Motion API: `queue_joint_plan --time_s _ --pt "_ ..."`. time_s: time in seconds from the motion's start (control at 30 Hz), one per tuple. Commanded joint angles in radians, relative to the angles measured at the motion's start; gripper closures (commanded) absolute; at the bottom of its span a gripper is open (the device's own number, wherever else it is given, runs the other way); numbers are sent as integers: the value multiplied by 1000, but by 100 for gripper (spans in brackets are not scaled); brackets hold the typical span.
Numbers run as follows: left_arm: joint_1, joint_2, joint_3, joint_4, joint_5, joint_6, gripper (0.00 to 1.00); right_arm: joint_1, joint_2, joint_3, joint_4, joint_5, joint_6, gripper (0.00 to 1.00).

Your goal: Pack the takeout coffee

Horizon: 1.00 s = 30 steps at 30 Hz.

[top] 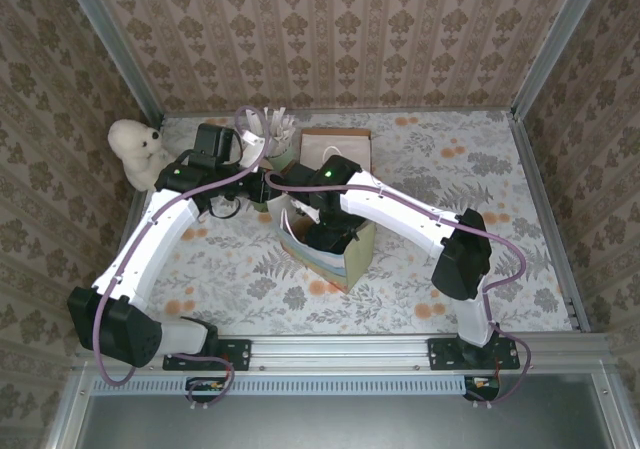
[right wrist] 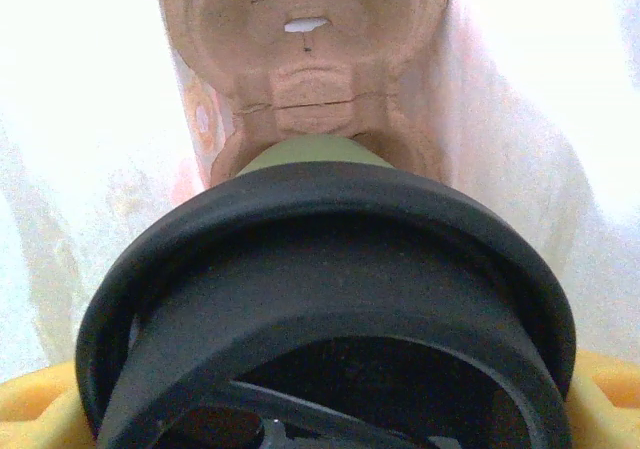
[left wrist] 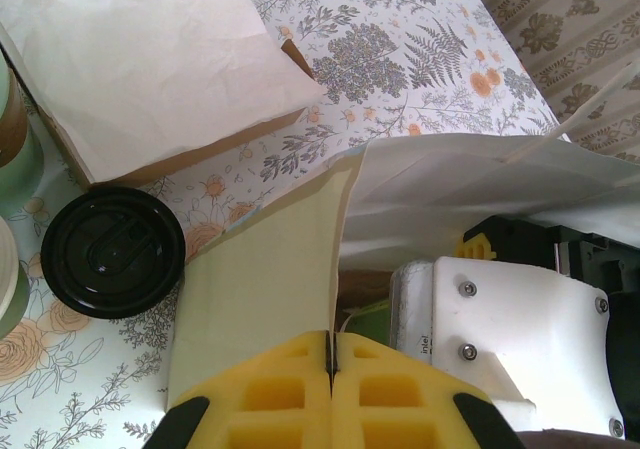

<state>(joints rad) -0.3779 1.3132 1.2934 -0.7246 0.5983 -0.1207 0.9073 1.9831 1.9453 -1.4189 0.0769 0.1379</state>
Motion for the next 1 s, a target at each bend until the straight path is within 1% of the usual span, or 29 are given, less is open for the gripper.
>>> queue_joint_plan --time_s 0.0,0.27,0.53,0.97 --pt "1 -22 3 -7 12 0 100 -4 28 21 9 31 5 33" --pt "1 -23 0 -9 12 0 100 -8 31 -12 37 -4 0 33" --pt "2 -20 -5 -4 17 -5 100 -18 28 -41 46 -3 2 33" --pt "3 -17 -3 7 18 -7 100 -19 24 -39 32 8 17 33"
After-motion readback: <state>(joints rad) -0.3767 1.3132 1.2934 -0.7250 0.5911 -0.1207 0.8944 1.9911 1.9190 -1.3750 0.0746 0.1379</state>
